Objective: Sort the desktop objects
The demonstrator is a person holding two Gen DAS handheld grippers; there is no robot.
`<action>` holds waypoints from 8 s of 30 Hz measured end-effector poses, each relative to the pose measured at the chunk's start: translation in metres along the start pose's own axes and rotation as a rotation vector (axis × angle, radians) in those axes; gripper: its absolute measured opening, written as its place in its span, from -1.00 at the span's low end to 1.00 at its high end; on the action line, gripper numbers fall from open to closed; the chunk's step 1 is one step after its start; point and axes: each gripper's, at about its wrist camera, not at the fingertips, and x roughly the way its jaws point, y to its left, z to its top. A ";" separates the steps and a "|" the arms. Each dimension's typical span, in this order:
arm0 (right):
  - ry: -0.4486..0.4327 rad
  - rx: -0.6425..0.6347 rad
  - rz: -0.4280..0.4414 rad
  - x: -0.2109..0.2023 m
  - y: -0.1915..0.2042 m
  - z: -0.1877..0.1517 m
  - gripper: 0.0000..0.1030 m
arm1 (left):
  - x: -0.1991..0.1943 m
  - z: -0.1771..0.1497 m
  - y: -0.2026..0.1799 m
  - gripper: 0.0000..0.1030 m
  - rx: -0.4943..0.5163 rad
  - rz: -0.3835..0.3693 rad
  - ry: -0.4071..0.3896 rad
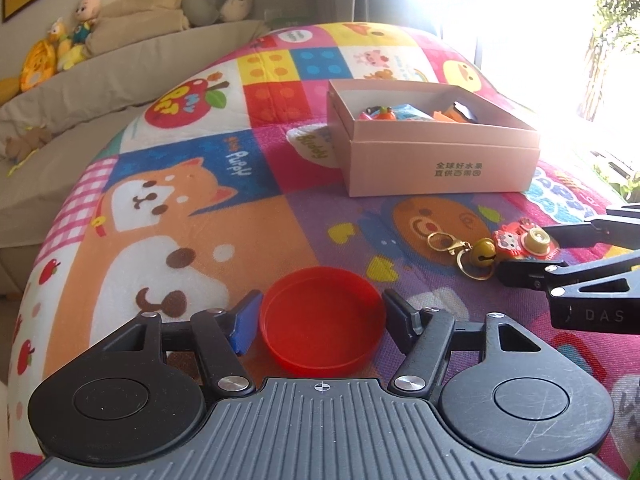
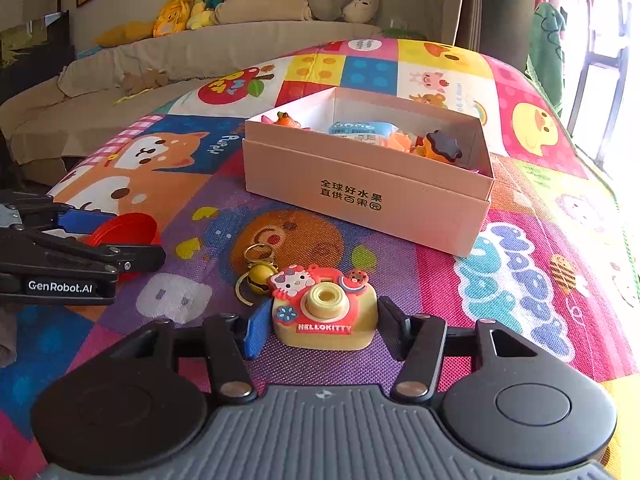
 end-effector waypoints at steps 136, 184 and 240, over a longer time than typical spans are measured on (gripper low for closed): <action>0.012 0.124 -0.062 0.037 -0.020 0.013 1.00 | 0.034 0.021 0.011 1.00 -0.097 0.030 0.042; 0.011 0.124 -0.063 0.038 -0.021 0.014 1.00 | 0.035 0.020 0.008 1.00 -0.088 0.040 0.046; 0.011 0.123 -0.063 0.038 -0.020 0.013 1.00 | 0.034 0.021 0.010 1.00 -0.089 0.041 0.045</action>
